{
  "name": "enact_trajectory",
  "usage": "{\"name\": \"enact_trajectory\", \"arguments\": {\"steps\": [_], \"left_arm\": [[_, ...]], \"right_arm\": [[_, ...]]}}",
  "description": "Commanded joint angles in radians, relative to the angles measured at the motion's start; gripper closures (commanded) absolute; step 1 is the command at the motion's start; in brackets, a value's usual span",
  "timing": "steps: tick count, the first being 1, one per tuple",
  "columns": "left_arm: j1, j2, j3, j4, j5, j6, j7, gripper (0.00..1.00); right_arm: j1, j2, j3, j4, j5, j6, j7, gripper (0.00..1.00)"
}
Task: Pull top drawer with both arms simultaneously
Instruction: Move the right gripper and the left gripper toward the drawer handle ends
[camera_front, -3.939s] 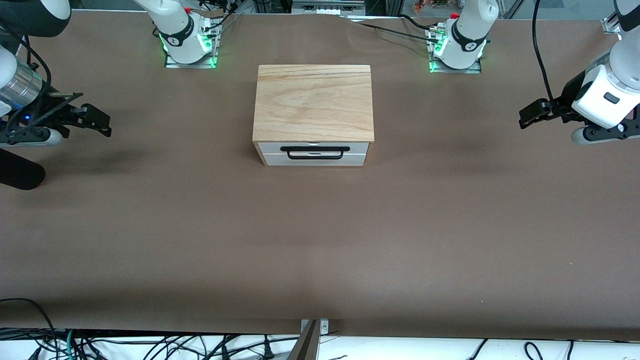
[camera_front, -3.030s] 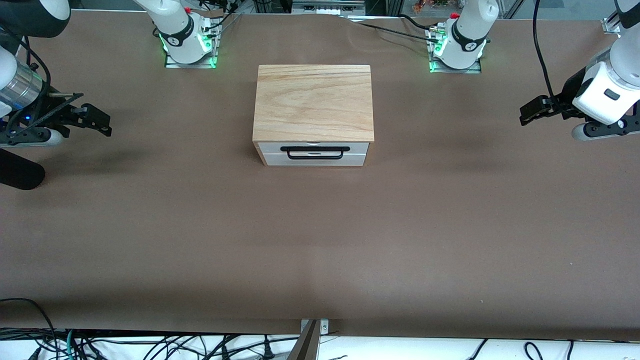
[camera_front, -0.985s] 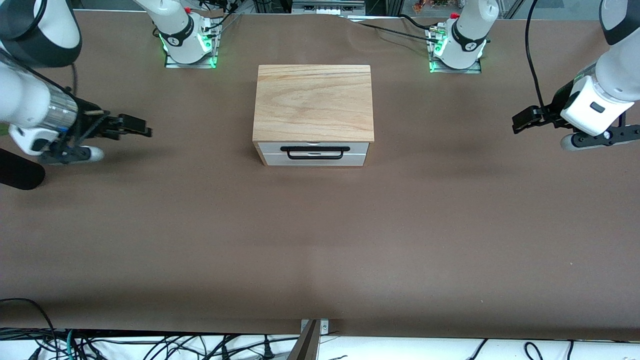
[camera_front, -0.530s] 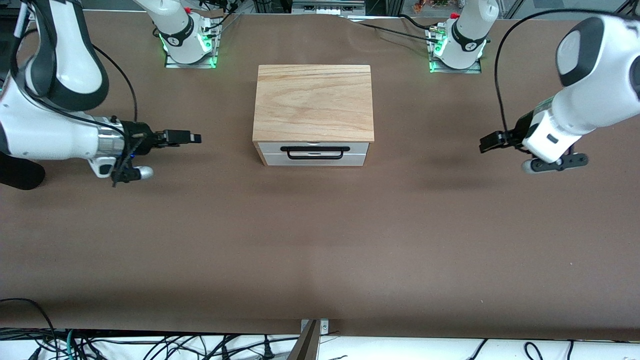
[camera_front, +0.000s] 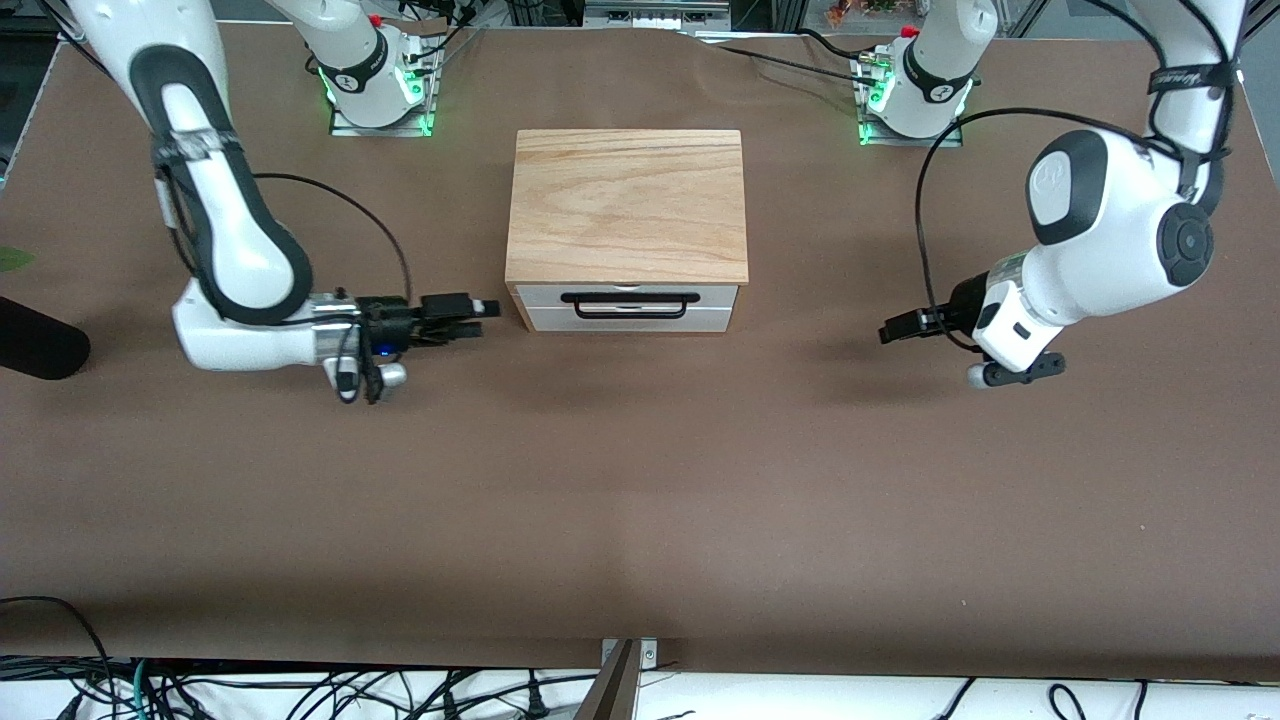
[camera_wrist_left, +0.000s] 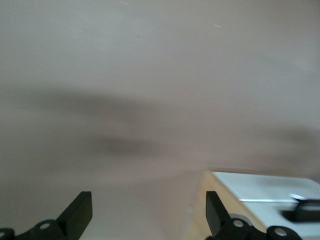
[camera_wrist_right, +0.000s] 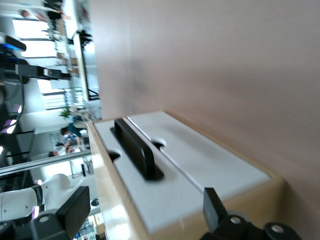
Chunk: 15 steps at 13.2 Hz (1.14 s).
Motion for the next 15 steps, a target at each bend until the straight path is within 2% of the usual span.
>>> {"name": "enact_trajectory", "arguments": {"steps": [1,3,5,6,8,10,13,15], "left_arm": [[0.0,0.046,0.002,-0.002,-0.181,0.021,0.14,0.0],[-0.022,0.109,0.004,-0.002,-0.372,0.021,0.37,0.0],[-0.064,0.174,0.013,-0.014,-0.631,0.019,0.567,0.0],[-0.087,0.195,0.024,-0.021,-0.708,0.019,0.641,0.0],[-0.105,0.229,0.027,-0.025,-0.833,0.01,0.772,0.0],[-0.122,0.258,0.027,-0.065,-1.003,-0.008,0.939,0.0],[-0.176,0.316,0.025,-0.096,-1.273,-0.089,1.195,0.0],[-0.202,0.335,0.024,-0.108,-1.355,-0.152,1.289,0.0]], "right_arm": [[0.006,0.032,0.078,-0.018,0.156,0.089,-0.118,0.0],[0.026,0.067,0.085,-0.018,0.252,0.093,-0.213,0.01],[0.04,0.09,0.102,-0.027,0.287,0.097,-0.307,0.06],[0.045,0.104,0.102,-0.032,0.29,0.096,-0.345,0.12],[0.045,0.108,0.102,-0.047,0.3,0.094,-0.384,0.31],[0.052,0.116,0.105,-0.061,0.355,0.085,-0.389,0.48],[0.059,0.121,0.105,-0.067,0.378,0.082,-0.389,0.59],[0.057,0.124,0.105,-0.077,0.378,0.067,-0.389,0.59]]}}
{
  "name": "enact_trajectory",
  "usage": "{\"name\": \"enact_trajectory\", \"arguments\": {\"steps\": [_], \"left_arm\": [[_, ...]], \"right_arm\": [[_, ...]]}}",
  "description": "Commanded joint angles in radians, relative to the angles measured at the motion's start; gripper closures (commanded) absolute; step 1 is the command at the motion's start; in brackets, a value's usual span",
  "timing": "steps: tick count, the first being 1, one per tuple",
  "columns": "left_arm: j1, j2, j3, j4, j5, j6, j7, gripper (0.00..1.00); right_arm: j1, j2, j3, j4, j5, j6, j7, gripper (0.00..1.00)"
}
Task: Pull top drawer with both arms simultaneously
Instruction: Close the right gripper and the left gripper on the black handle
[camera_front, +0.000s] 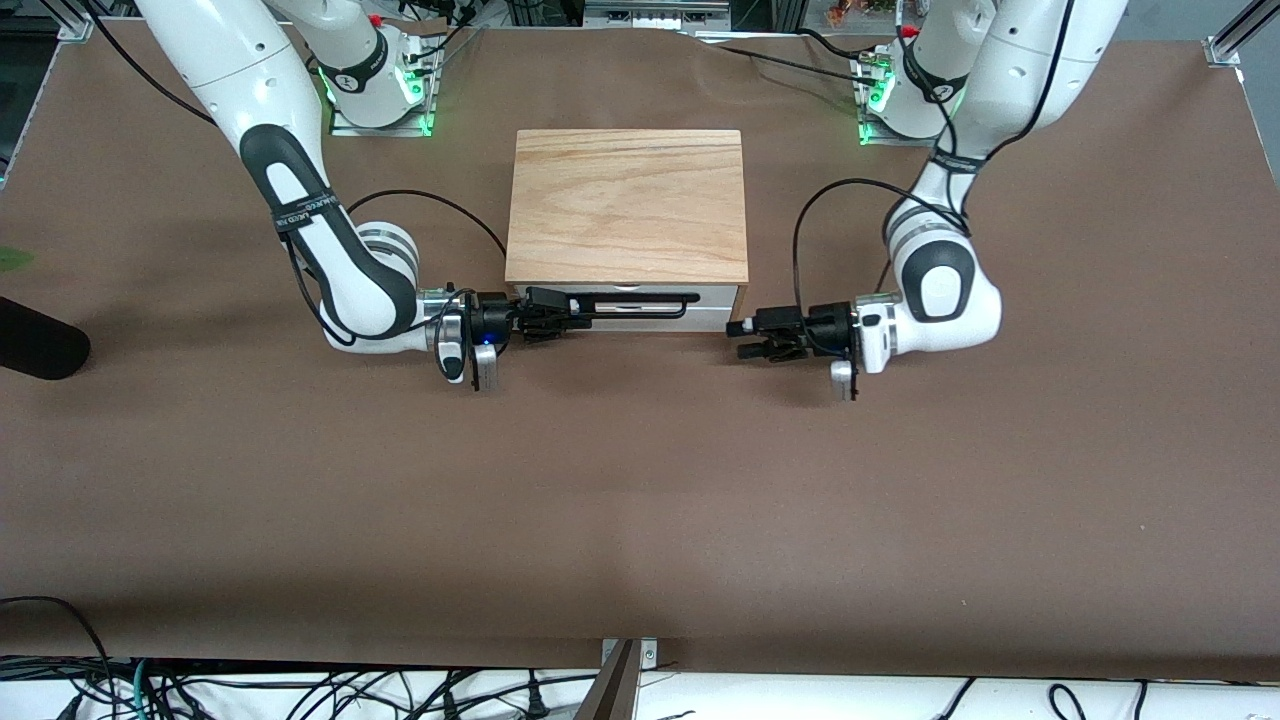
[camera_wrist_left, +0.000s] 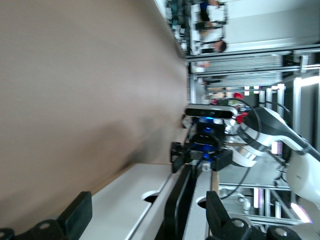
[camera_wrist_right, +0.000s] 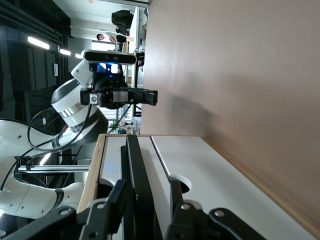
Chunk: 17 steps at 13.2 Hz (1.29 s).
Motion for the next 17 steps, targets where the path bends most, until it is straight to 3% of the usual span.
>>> {"name": "enact_trajectory", "arguments": {"steps": [1,2,4,7,9,15,17], "left_arm": [[-0.027,0.013,0.006,-0.026,-0.091,-0.067,0.139,0.01],[-0.027,0.013,-0.009,-0.043,-0.125,-0.09,0.166,0.01],[-0.027,0.011,-0.015,-0.058,-0.15,-0.119,0.213,0.03],[-0.027,0.013,-0.038,-0.069,-0.188,-0.121,0.284,0.2],[-0.034,0.024,-0.051,-0.072,-0.208,-0.119,0.298,0.3],[-0.054,0.059,-0.051,-0.077,-0.211,-0.118,0.261,0.56],[-0.06,0.059,-0.052,-0.083,-0.211,-0.116,0.217,0.59]], "right_arm": [[-0.003,-0.003,0.006,-0.025,0.029,-0.031,-0.019,0.59],[-0.003,-0.003,0.006,-0.026,0.044,-0.041,-0.019,0.63],[-0.003,-0.003,0.006,-0.028,0.069,-0.045,-0.021,0.8],[-0.003,-0.003,0.006,-0.022,0.07,-0.045,-0.021,0.96],[-0.003,-0.003,0.006,-0.022,0.07,-0.043,-0.022,1.0],[-0.002,-0.004,0.006,-0.019,0.069,-0.037,-0.018,1.0],[-0.002,-0.004,0.006,-0.019,0.069,-0.035,-0.014,1.0]]}}
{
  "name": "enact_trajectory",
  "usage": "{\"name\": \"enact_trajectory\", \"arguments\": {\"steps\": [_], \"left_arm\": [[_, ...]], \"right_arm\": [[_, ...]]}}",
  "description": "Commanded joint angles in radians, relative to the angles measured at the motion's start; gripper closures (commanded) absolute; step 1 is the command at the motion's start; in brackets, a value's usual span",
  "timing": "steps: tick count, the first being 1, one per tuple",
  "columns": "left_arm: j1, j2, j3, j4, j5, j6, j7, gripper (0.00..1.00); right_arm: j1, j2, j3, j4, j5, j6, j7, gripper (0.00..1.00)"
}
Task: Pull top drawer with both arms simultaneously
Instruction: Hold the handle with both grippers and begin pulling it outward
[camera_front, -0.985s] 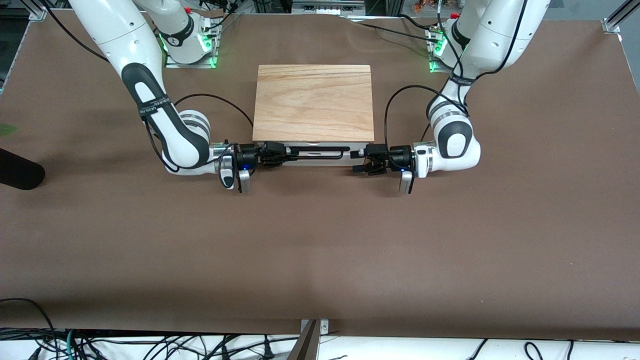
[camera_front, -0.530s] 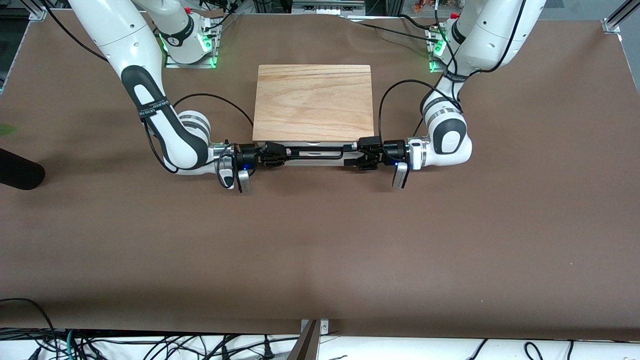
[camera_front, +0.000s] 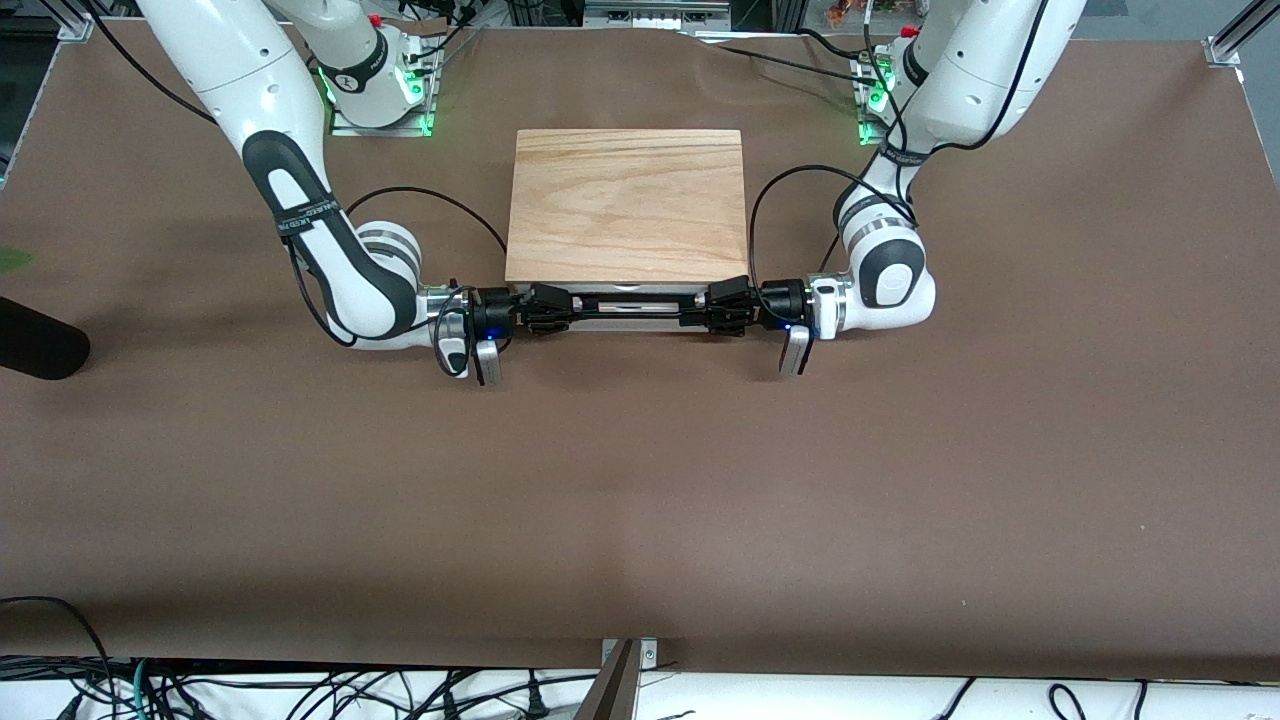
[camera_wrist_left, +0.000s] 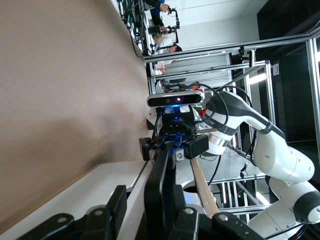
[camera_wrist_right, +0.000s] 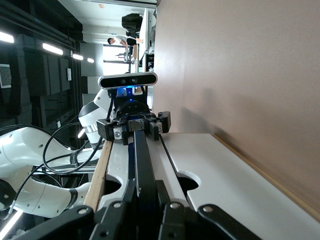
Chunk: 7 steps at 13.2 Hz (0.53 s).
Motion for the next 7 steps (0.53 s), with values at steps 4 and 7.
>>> {"name": "enact_trajectory", "arguments": {"steps": [4,7], "left_arm": [[-0.028,0.001,-0.028,-0.052,-0.02,-0.006,-0.019,0.6],[-0.028,-0.004,-0.04,-0.059,-0.022,-0.007,-0.019,0.7]], "right_arm": [[0.0,-0.012,0.007,-0.002,0.023,0.007,0.005,1.0],[0.0,-0.012,0.007,0.005,0.021,0.007,0.007,1.0]]}}
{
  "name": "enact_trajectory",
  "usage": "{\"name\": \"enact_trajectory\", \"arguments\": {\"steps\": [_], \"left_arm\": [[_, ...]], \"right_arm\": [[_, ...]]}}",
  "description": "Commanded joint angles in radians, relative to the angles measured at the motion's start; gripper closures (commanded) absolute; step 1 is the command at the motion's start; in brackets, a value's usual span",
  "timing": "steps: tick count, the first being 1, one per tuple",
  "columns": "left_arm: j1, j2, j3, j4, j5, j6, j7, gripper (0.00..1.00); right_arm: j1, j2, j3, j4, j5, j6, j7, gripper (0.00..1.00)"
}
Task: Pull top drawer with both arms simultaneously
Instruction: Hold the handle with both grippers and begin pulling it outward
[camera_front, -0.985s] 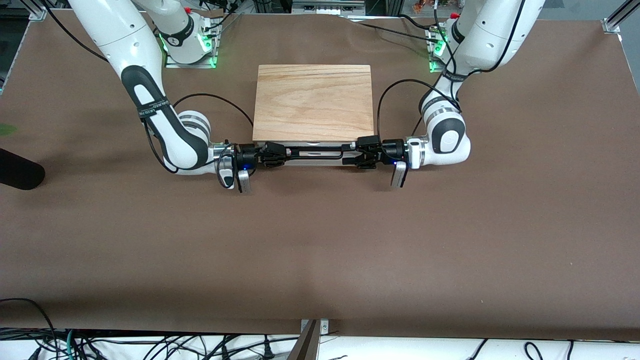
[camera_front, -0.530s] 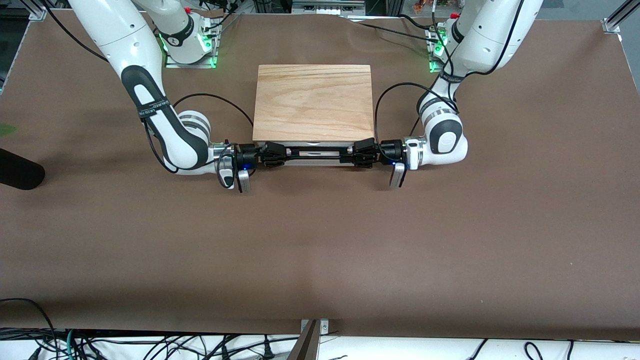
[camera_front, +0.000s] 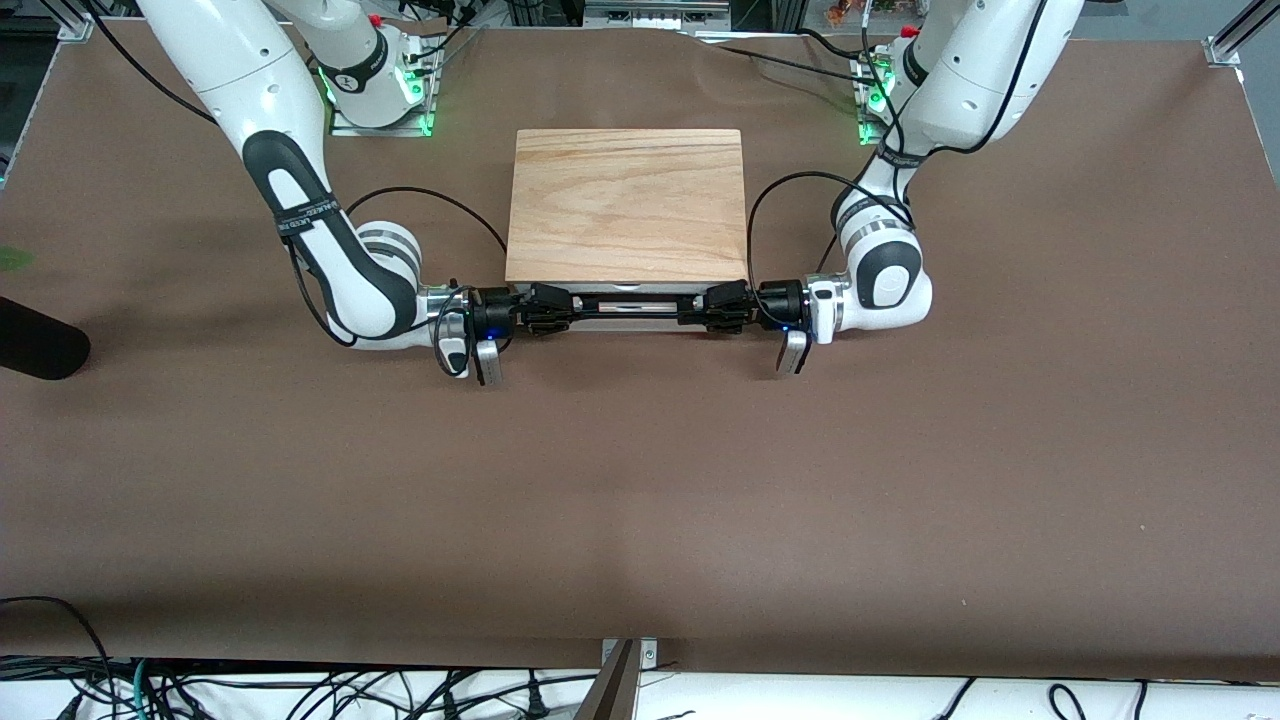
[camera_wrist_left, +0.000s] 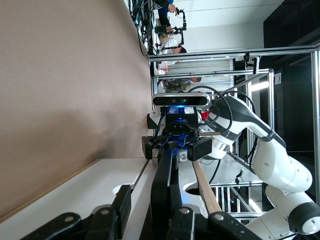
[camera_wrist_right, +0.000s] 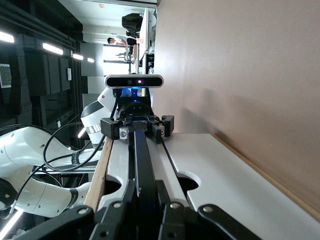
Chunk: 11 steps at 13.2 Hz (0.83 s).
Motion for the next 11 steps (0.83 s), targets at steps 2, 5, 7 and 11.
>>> {"name": "enact_trajectory", "arguments": {"steps": [2,5,7,11], "left_arm": [[-0.029,-0.015,-0.033,-0.067,-0.013,-0.008,0.037,0.86],[-0.029,-0.015,-0.043,-0.075,-0.013,-0.008,0.037,0.89],[-0.029,-0.012,-0.045,-0.078,-0.013,-0.008,0.036,0.91],[-0.029,0.006,-0.045,-0.08,-0.011,-0.006,0.037,1.0]], "right_arm": [[0.0,-0.011,0.007,0.004,0.021,0.007,0.007,1.0],[0.0,-0.011,0.007,0.004,0.021,0.007,0.008,1.0],[0.0,-0.011,0.007,0.006,0.023,0.007,0.01,1.0],[-0.002,-0.003,0.007,0.027,0.023,0.007,0.015,1.0]]}}
